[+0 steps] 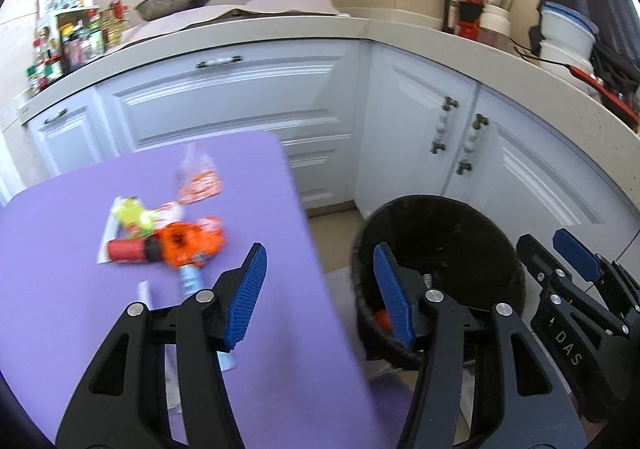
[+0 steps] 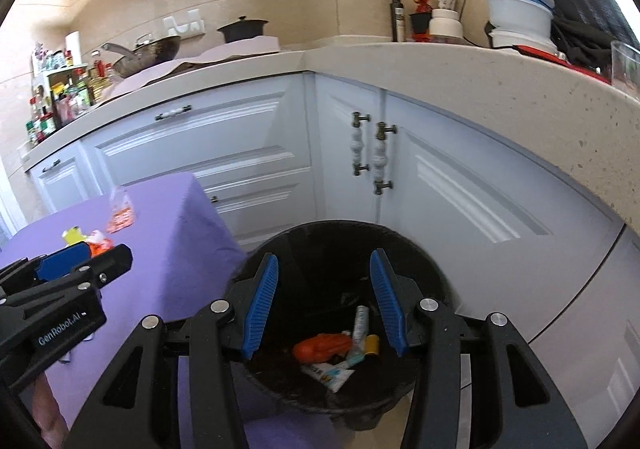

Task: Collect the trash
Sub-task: 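Return to the table and grasp the white toothpaste tube with the left tool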

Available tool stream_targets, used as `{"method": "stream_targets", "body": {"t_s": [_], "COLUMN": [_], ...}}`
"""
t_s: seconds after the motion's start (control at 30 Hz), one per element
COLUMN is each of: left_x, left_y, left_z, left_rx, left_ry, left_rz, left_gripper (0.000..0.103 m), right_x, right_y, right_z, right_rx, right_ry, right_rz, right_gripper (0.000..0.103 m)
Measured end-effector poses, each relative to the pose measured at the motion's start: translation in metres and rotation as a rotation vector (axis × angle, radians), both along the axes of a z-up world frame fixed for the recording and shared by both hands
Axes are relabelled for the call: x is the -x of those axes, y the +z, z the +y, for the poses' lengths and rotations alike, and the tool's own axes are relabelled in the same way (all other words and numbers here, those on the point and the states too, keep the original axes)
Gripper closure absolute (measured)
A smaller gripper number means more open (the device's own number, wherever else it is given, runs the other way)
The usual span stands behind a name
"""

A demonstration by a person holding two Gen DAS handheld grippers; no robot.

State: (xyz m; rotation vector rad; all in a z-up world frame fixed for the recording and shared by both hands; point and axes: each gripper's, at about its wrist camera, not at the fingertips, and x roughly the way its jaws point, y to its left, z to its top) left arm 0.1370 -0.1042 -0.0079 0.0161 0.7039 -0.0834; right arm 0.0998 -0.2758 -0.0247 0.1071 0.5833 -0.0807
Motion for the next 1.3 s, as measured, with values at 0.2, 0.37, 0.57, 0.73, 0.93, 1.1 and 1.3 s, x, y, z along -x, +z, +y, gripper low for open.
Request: {"method": "stream_targets", "body": {"t_s": [0.2,0.37,0.57,0.73,0.93,1.1,1.3], "left_x": [0.016,0.029,0.04,0.042,0.031,0.032,0.034], "left_y": [-0.001,-0.008,-0.022,-0.039,-0.057,-0.057,-0.057], "left_z": [0.038,0.066,0.089,0.099,0.11,0.113,0.125], "left_rx": [-0.007,-0.01,-0.018,-0.02,0.023,0.02,0.035], "left_ry": [0.07,0.125,0.176,0.2,0.203,0.192,0.2], "left_rz": [0.004,0.022,0.053,0.1,0.199,0.194,0.192], "left_gripper": [0.049,0.049,0.049,0.049,0.049,0.059,0.086], "right_x": [0.007,0.012,0.018,0.021,0.019,0.016,0.01], "right_y": [0.005,0.006,0.003,0.0,-0.002,-0.004,-0.006], "right_z": [0.027,0.046,0.06,0.068,0.075,0.084,0.097], "right_rx": [-0.001,0.007,0.01,0.015,0.014,0.017,0.024], "right_ry": [0.048,0.085,0.108,0.124,0.137,0.158,0.192], "right_rz": [-0.003,-0.002,0.007,0.015,0.026,0.036,0.046], "right_gripper": [0.055,0.055,0.055,0.055,0.055,0.055,0.055]}}
